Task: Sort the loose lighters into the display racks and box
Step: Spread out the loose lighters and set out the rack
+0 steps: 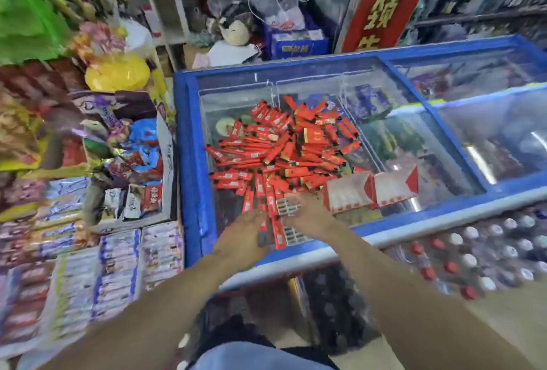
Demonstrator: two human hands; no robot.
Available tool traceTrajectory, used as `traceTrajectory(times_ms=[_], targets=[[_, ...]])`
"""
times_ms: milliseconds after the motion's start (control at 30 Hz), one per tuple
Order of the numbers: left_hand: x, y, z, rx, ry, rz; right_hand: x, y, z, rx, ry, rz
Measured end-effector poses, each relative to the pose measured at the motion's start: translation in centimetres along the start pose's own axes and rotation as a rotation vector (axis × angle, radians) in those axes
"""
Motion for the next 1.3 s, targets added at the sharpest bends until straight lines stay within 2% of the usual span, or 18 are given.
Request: traceTrajectory(times_ms=[133, 267, 367, 500, 567, 667, 800, 933, 1100, 1300], targets=[[-3.7, 0.7, -2.6, -0.011, -0.154, -0.177, -4.8, -3.1, 1.2, -0.018, 0.428, 0.035], [-5.0, 0.3, -4.3, -0.096, -0.333, -0.239, -6.1, -2.4, 1.1, -0.069, 0.457, 0.14], [-5.5, 0.0, -5.5, -0.11, -0.353, -0.201, -6.2, -2.5, 1.0, -0.041, 0.397, 0.178], [-4.9, -0.8, -7.0, -0.068, -0.308, -0.164, -6.7, -3.9, 1.0, -0.096, 0.213, 0.172], [-4.2, -1.1, -7.3, -0.062, -0.301, -0.085, -7.3, -4.6, 0.3, -0.078, 0.153, 0.166], [-3.0, -1.5, -7.7, 0.046, -0.269, -0.104, -7.8, -5.5, -1.0, -0.058, 0.066, 0.14], [-1.6, -1.8, -7.1, 0.108, -0.183, -0.087, -6.6, -6.1, -1.6, -0.068, -0.05, 0.096], [-2.4, -1.6, -6.3, 0.081, -0.197, -0.132, -2.8, -6.6, -1.7, 0.032, -0.021, 0.127], [-4.6, -0.5, -5.5, -0.066, -0.448, -0.077, -0.1, -8.0, -1.9, 0.087, -0.034, 0.221], [-5.6, -0.2, -4.5, -0.069, -0.497, -0.076, -1.7, -8.0, -1.0, 0.092, -0.049, 0.102]])
Point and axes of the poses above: each hand's wrist, its own y-axis away from the middle knuckle, its own x-axis out of the back of the hand, z = x × y, the point moved 7 cm from there along -y, towards the middle knuckle, and after that the axes turned 10 degrees about z, right-handed, at the moved point
